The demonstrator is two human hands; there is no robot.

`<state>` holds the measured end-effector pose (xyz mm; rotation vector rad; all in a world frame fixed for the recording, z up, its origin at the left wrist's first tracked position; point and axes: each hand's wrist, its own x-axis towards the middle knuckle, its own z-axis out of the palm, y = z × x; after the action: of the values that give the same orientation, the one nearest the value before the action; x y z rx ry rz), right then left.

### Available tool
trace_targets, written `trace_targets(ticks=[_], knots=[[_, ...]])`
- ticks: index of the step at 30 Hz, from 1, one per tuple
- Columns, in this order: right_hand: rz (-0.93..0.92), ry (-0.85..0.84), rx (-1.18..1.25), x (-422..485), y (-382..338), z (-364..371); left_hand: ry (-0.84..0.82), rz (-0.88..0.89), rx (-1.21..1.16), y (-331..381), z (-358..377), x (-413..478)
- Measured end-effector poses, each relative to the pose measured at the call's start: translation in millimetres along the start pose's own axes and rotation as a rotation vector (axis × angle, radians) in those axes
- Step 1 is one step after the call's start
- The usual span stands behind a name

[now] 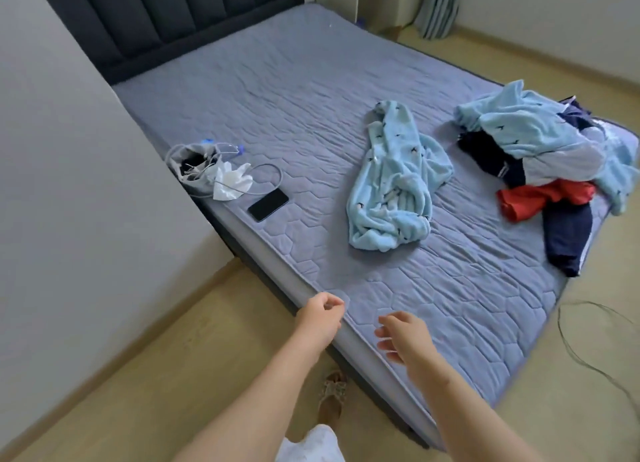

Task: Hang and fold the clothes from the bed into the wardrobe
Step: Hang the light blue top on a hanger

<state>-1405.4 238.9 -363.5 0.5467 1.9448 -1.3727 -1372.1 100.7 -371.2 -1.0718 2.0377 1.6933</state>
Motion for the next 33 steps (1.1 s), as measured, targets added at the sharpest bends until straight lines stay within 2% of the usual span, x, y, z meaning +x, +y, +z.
trace_targets(ticks=[4, 10, 15, 19, 21, 27, 30, 33], knots=[[0.032, 0.050, 0.057, 50, -31, -14, -0.058, -0.029, 0.134, 29, 18, 72], [0.172, 0.098, 0.186, 145, -37, -21, -0.094, -0.226, 0.076, 35, 62, 184], [0.286, 0.139, 0.266, 234, -22, -32, -0.001, -0.377, -0.127, 30, 102, 279], [0.351, 0.155, 0.362, 289, -3, -36, 0.082, -0.488, -0.543, 19, 132, 350], [0.378, 0.153, 0.389, 307, 8, -36, 0.076, -0.527, -0.638, 13, 144, 377], [0.208, 0.141, 0.174, 319, 34, -38, 0.074, -0.252, -0.518, 16, 179, 417], [0.190, 0.136, 0.125, 307, 39, -41, 0.086, -0.161, -0.252, 12, 176, 406], [0.165, 0.156, 0.121, 287, 32, -48, -0.025, -0.037, -0.121, 14, 161, 367]])
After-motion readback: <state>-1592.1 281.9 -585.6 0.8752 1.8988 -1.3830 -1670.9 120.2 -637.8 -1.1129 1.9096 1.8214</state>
